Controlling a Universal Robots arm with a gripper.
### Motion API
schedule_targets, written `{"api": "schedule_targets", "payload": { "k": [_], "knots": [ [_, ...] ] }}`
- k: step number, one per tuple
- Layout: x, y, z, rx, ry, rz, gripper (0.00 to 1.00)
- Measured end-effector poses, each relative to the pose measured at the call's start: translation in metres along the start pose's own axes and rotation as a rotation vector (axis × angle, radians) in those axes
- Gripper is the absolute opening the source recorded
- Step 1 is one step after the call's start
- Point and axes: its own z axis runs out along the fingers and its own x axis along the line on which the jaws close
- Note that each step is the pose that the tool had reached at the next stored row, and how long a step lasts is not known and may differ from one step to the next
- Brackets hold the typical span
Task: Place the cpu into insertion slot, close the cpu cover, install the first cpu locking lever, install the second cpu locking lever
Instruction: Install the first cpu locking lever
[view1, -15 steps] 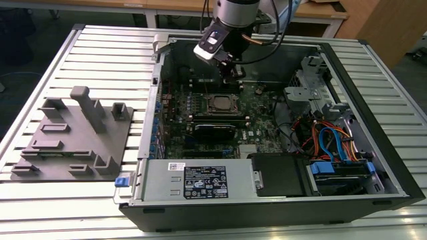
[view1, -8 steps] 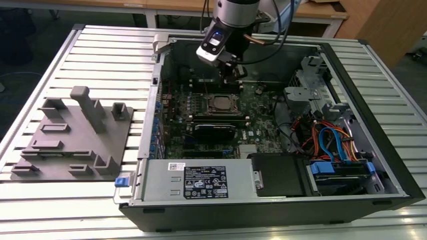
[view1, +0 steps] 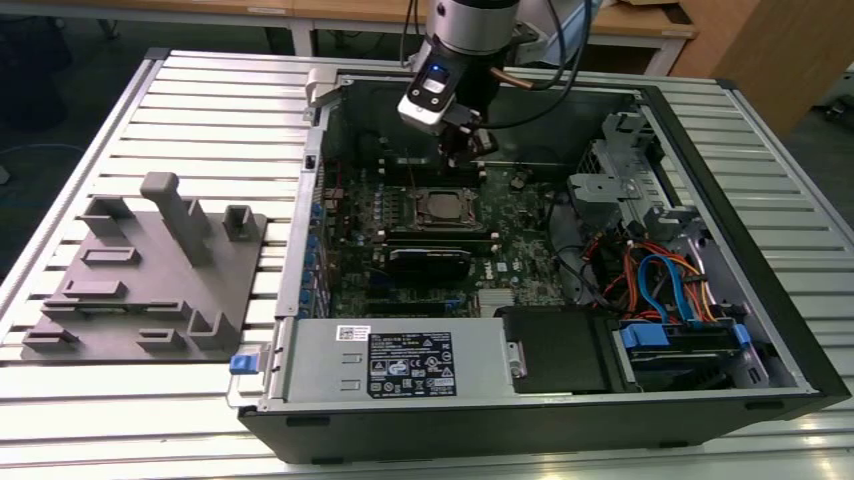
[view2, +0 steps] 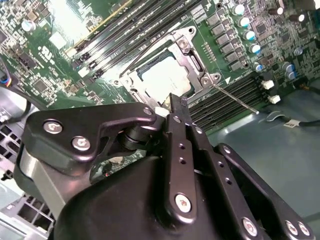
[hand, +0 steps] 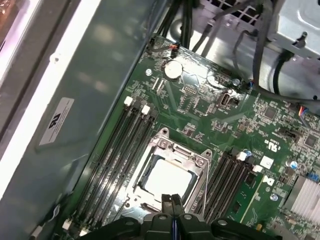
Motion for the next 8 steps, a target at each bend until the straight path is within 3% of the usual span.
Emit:
{"api": "schedule_targets", "payload": {
  "k": [8],
  "knots": [
    [0.0,0.0,0.0,-0.0009,-0.0009,-0.072,0.1]
  ]
}}
